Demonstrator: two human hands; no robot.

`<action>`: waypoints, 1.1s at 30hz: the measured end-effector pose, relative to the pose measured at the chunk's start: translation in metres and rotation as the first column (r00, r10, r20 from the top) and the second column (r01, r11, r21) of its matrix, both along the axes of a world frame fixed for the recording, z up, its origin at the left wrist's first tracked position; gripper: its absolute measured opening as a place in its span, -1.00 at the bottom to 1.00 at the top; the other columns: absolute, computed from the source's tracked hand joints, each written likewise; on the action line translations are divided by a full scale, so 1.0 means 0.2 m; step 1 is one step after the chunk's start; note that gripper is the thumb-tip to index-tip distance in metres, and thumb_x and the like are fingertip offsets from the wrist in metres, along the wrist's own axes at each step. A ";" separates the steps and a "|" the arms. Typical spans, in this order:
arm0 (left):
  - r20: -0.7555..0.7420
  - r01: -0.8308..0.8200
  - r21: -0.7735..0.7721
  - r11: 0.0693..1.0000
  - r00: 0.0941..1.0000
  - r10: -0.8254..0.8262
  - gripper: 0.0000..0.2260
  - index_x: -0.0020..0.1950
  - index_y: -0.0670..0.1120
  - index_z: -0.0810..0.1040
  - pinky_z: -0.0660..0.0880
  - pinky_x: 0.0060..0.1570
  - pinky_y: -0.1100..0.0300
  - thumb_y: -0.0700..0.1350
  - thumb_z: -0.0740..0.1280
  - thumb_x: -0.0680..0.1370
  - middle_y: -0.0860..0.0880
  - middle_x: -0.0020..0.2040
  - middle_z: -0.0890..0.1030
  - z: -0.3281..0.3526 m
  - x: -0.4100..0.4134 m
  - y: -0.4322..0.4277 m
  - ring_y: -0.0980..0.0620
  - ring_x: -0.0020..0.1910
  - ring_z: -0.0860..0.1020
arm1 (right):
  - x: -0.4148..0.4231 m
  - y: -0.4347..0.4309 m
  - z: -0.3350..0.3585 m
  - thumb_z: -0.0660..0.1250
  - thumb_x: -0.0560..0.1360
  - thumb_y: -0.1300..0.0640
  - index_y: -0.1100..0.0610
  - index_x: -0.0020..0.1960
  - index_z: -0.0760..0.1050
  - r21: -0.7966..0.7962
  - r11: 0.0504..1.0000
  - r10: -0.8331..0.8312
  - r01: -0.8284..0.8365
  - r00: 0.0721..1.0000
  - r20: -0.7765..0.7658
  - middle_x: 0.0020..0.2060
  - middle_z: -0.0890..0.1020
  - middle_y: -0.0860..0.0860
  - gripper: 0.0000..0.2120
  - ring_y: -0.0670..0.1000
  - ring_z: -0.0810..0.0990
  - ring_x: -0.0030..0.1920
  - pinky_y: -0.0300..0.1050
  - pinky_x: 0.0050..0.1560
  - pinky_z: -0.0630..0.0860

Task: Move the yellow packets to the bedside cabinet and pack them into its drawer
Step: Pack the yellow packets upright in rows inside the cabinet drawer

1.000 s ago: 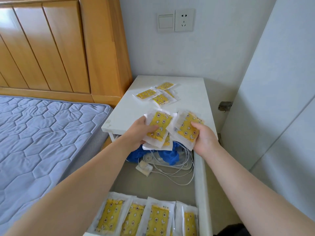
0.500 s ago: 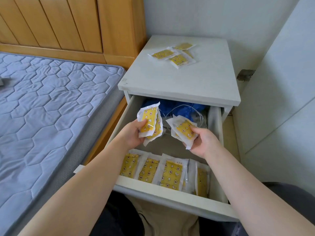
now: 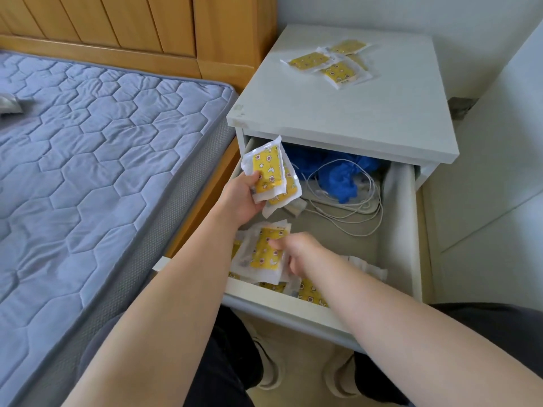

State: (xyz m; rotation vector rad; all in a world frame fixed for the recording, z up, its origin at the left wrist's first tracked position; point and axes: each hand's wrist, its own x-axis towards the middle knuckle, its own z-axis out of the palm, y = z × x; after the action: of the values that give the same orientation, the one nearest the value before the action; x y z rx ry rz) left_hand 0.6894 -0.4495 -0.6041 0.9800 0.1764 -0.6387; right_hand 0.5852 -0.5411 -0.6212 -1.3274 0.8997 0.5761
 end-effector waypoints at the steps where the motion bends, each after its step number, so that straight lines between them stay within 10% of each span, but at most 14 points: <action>1: -0.004 -0.014 -0.010 1.000 1.000 0.014 -0.77 0.12 -0.04 0.51 0.45 0.20 -0.10 -0.22 0.08 0.66 -0.10 0.07 0.62 0.00 0.00 0.00 -0.09 0.03 0.59 | 0.01 0.04 0.00 0.39 0.49 0.25 0.33 0.25 0.45 -0.071 0.994 0.089 -0.089 0.996 -0.003 0.13 0.58 0.19 -0.64 0.18 0.58 0.13 0.08 0.16 0.51; 7: -0.022 -0.054 -0.058 0.997 0.998 0.053 -0.78 0.16 -0.05 0.48 0.43 0.25 -0.11 -0.23 0.09 0.66 -0.11 0.12 0.60 -0.01 0.01 0.00 -0.11 0.09 0.57 | 0.00 0.11 -0.04 0.32 0.50 -0.16 0.17 -0.23 0.40 -0.572 0.545 0.687 -0.613 0.718 -0.115 -0.30 0.55 0.07 -0.60 0.10 0.54 -0.22 -0.13 -0.25 0.43; 12: -0.001 -0.025 -0.040 0.999 1.000 0.025 -0.79 0.16 -0.03 0.47 0.42 0.27 -0.12 -0.22 0.09 0.66 -0.11 0.16 0.59 0.00 0.00 0.01 -0.12 0.15 0.56 | -0.03 0.09 -0.05 0.17 0.54 -0.25 0.23 0.20 0.46 -0.631 0.366 0.812 -0.684 0.566 -0.144 0.10 0.61 0.18 -0.44 0.16 0.58 0.05 -0.08 0.02 0.46; 18: -0.019 0.090 0.104 0.991 0.996 -0.088 -0.65 0.44 -0.11 0.33 0.57 -0.05 0.01 -0.19 0.16 0.64 -0.14 0.28 0.56 0.01 -0.01 0.01 -0.10 0.13 0.60 | -0.05 -0.06 0.01 0.17 0.56 -0.04 0.20 -0.33 0.56 -0.594 0.445 0.771 -0.670 0.624 -0.127 -0.55 0.56 0.00 -0.56 -0.01 0.54 -0.34 -0.13 -0.04 0.51; 24: 0.031 0.200 0.293 0.935 0.975 -0.218 -0.69 0.39 -0.13 0.38 0.58 -0.05 0.02 -0.21 0.19 0.63 -0.13 0.21 0.59 0.00 -0.03 -0.01 -0.09 0.11 0.60 | -0.04 -0.37 0.02 0.14 0.58 0.11 0.26 -0.07 0.61 -0.587 0.809 0.250 -0.032 0.922 0.294 -0.22 0.68 0.16 -0.68 0.00 0.49 -0.39 -0.10 -0.29 0.44; 30: 0.058 0.419 0.581 0.697 0.834 -0.549 -0.75 0.26 -0.08 0.45 0.60 -0.01 0.04 -0.18 0.30 0.59 -0.07 0.11 0.64 -0.02 -0.08 -0.08 -0.05 0.06 0.64 | -0.02 -0.48 0.02 0.22 0.60 0.02 0.17 0.14 0.53 0.012 0.992 -0.113 0.122 0.876 0.469 -0.05 0.63 0.04 -0.73 0.01 0.60 -0.04 -0.07 -0.01 0.49; 33: 0.049 0.503 0.674 0.542 0.701 -0.711 -0.68 0.25 -0.04 0.44 0.59 0.05 0.01 -0.20 0.37 0.53 -0.05 0.11 0.63 -0.03 -0.10 -0.10 -0.03 0.06 0.64 | -0.02 -0.48 0.02 0.31 0.53 0.23 0.19 -0.01 0.56 -0.117 0.978 -0.089 0.171 0.856 0.509 -0.13 0.64 0.11 -0.93 0.08 0.61 -0.08 -0.06 -0.06 0.55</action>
State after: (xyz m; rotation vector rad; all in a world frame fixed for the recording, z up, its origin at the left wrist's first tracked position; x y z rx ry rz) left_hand 0.6687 -0.4703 -0.6111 1.8246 -0.3091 -1.1021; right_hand 0.5808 -0.6370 -0.6180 -1.4539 0.6018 0.0358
